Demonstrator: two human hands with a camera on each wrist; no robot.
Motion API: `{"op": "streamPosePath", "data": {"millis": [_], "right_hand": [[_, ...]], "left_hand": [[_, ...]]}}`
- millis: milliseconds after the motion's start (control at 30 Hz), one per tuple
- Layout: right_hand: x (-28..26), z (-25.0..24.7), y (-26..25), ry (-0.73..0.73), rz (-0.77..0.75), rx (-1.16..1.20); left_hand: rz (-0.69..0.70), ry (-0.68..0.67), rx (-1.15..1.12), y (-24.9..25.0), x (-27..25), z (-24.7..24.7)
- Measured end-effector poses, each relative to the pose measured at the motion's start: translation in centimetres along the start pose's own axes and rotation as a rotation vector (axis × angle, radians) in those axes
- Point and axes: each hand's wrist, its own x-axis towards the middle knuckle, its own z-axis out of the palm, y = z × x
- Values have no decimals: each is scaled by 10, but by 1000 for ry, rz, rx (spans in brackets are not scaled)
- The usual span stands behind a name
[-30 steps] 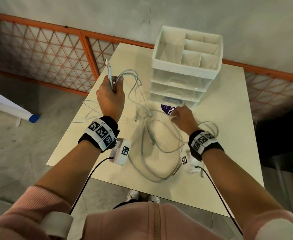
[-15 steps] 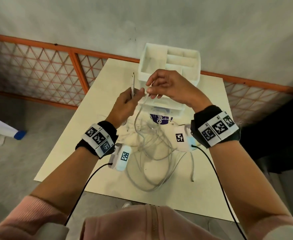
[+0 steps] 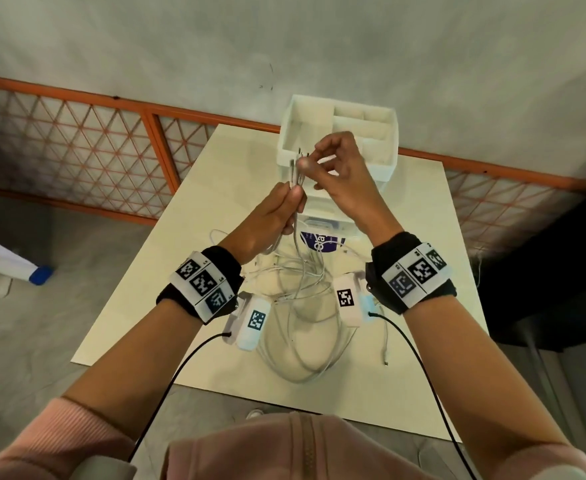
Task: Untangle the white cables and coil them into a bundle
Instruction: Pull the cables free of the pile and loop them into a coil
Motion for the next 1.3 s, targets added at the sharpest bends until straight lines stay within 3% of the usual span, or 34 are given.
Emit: {"op": "streamPosePath", "data": {"millis": [67, 133, 200, 233, 300, 367, 433, 500, 567, 667, 767, 833, 900, 1067, 1200, 1300], "right_hand": [[-5, 3, 11, -167, 123, -2], [-14, 7, 25, -460, 299, -90], [-25, 9, 46, -716, 368, -273], [-32, 7, 58, -764, 379, -321], [-44, -9, 82, -695, 435, -249], [-56, -33, 104, -529, 504, -166], [-63, -57, 115, -442, 550, -131], [-62, -74, 117, -400, 567, -119], [-56, -78, 100, -402, 503, -152], [-39, -66, 55, -446, 301, -275], [-25, -47, 14, -465, 173, -283], [-21, -42, 3, -436, 138, -234], [-23, -45, 6, -424, 146, -209], [-48, -73, 69, -438, 315, -298], [-75, -98, 126, -347, 466, -306], [-72, -100, 136, -297, 466, -416]], "left_hand": [[36, 43, -58, 4, 2, -1], [105, 98, -99, 11, 4, -5], [198, 193, -100, 19, 5, -13], [243, 256, -90, 22, 5, -19], [305, 377, -123, 24, 4, -34], [294, 462, -245, 26, 2, -49], [256, 508, -316, 24, 0, -61], [245, 519, -249, 19, -2, -64], [237, 457, -39, 15, -3, -57], [122, 255, 337, 7, -2, -32], [75, 101, 421, 0, 3, -13], [89, 89, 433, -1, 5, -10], [119, 172, 393, 1, 5, -12], [153, 568, 174, -1, 9, -50], [53, 783, 194, -17, 14, -81], [-142, 829, 294, -34, 16, -83]]}}
